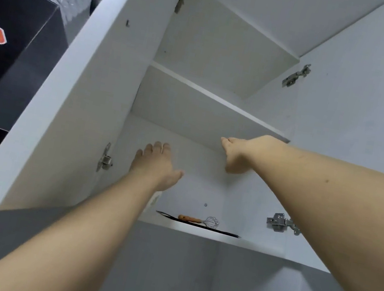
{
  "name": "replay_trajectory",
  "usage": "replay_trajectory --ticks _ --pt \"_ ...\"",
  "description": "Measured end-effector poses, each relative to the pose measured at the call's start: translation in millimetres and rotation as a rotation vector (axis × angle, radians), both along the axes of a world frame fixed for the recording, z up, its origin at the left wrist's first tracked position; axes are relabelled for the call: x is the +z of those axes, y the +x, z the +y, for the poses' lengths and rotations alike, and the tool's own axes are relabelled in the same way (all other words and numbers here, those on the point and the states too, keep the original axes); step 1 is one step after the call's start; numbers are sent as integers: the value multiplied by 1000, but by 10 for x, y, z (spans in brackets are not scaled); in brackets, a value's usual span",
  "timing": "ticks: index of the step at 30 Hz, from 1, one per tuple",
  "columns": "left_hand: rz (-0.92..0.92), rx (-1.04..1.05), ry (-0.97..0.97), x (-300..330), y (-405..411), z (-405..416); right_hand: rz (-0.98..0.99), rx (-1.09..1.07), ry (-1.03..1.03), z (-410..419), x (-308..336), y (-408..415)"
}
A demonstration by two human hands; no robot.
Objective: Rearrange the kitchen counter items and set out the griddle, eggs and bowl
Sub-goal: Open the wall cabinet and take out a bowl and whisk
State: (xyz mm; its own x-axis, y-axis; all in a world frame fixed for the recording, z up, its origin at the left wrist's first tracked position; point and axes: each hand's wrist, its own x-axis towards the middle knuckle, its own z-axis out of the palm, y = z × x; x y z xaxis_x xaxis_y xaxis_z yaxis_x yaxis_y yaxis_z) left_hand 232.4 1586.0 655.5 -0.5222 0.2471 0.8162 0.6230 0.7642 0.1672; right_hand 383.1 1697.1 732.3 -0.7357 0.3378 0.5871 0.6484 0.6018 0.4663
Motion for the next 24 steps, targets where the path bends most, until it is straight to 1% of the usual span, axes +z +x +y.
replay_trajectory --ticks 2,4,5,6,8,9,11,13,15,18,20,23,24 --pt "-34 -2 37 -27 -106 9 -5 -24 -57 104 -26 -195" --pt "-102 -31 130 -55 -208 34 -75 -65 -95 213 -57 -375" --pt "-172 -76 199 -83 -241 45 -111 -47 -104 286 -85 -491" --pt "-253 -131 280 -116 -281 75 -124 -54 -156 316 -160 -574" --pt "-430 -218 418 -178 -338 178 -42 -59 -293 415 -320 -817" --pt "-512 -229 481 -229 -368 213 -33 -50 -338 447 -439 -920" --pt "-593 -192 561 -318 -479 260 -41 -27 -417 472 -645 -1110" --pt "-602 -139 569 -351 -622 261 50 77 -486 523 -779 -1307" --pt "-588 -130 543 -321 -738 258 184 141 -519 586 -865 -1462" --pt "-590 -123 531 -274 -858 295 322 194 -544 637 -942 -1642" --pt "-606 -117 548 -262 -930 330 361 191 -577 678 -988 -1782" --pt "-666 -108 654 -238 -1072 347 382 165 -596 690 -1026 -1927" --pt "-684 -99 660 -227 -1112 350 381 155 -596 699 -1023 -1992"
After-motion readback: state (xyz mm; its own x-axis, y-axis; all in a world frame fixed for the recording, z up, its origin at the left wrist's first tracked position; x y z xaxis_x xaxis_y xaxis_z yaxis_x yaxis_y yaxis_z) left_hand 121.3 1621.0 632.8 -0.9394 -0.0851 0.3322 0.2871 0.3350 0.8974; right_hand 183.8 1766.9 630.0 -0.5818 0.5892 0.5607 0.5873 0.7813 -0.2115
